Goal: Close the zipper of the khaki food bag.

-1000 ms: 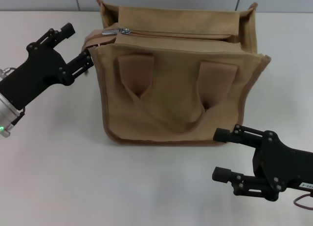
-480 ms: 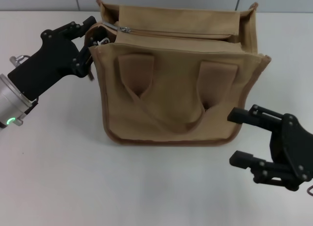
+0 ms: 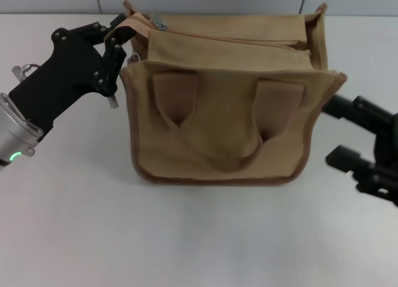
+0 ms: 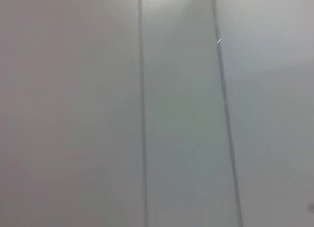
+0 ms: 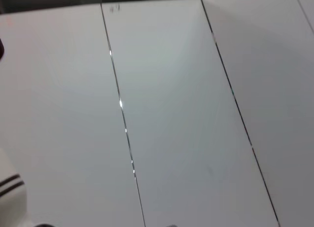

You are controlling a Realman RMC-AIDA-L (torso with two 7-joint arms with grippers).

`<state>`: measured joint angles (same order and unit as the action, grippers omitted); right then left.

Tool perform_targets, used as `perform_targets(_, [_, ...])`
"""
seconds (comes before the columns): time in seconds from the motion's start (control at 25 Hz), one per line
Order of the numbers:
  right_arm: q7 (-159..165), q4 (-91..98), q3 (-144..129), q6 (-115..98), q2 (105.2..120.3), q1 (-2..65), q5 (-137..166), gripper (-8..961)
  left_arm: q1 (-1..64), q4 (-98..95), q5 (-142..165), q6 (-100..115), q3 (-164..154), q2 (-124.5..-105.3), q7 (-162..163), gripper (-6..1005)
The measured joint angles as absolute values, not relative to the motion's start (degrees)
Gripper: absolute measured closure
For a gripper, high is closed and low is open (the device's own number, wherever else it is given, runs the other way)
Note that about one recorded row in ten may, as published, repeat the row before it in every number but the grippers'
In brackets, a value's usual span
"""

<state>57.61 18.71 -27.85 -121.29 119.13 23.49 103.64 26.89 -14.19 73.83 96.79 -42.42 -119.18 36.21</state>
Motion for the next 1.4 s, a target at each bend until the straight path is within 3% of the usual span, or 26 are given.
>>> perform_targets(0.24, [58.87, 19.05, -26.93, -122.32, 119.06, 24.01, 101.27, 185, 28.22, -11.52, 73.92, 105.99, -48.08, -119.18, 27.36, 975])
perform_targets(0.84, [80.91, 23.24, -26.72, -120.26, 118.96, 30.58, 98.12, 185, 27.09, -7.95, 73.53, 102.38, -45.93, -119.18, 22.48, 975])
perform_targets(1.2, [129.85, 23.48, -26.83, -114.06, 114.93, 40.57, 97.38, 185, 27.58, -7.75, 73.54, 102.61, -44.22, -119.11, 26.68, 975])
perform_targets(1.4, [145.28, 20.12, -27.33, -107.58, 115.08, 43.62, 97.34, 185, 28.48, -7.56, 73.56, 102.41, -44.21, -119.18, 27.08, 975])
